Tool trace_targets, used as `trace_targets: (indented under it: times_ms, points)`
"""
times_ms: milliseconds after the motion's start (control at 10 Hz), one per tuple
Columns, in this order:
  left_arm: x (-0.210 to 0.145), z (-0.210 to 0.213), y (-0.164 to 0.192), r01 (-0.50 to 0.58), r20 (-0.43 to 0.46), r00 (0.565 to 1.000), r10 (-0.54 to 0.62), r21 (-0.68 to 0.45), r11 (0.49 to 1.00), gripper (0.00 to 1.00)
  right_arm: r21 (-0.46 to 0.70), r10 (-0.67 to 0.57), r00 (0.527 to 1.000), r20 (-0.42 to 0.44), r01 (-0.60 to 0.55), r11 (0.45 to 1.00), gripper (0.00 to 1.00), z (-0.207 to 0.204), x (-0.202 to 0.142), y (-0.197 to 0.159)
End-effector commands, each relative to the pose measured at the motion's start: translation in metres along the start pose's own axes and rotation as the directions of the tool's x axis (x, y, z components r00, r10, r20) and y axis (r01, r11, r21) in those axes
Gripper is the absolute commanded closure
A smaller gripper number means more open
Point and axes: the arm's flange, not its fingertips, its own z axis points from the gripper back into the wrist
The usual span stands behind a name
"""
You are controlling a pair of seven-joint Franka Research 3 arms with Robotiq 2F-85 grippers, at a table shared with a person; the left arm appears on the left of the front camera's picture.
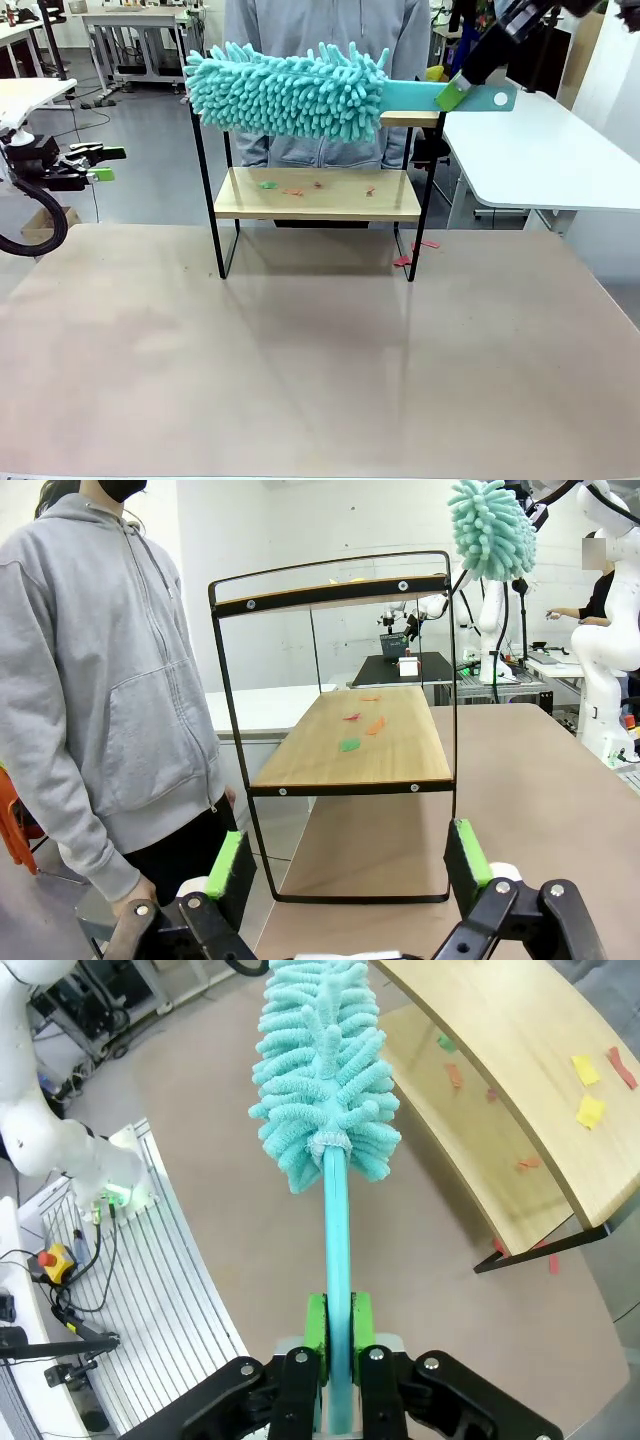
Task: Clean the shelf.
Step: Clean the specific section of the Shelf indicated by the human with the Duster.
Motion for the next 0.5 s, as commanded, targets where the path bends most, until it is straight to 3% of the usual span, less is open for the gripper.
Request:
trace_targets:
  times_ms: [0,400]
  points:
    - [0.003,0.0,-0.001,0.005,0.003,1.0,-0.005,-0.003,1.0,0.0,0.001,0.003,1.0,-0.002,-0.003,1.0,0.87,-0.001,0.001,0.002]
    - [0.003,0.0,-0.001,0.005,0.003,1.0,-0.005,-0.003,1.0,0.0,-0.169,-0.194,0.967,0.162,0.221,0.96,0.87,-0.008,0.084,0.066]
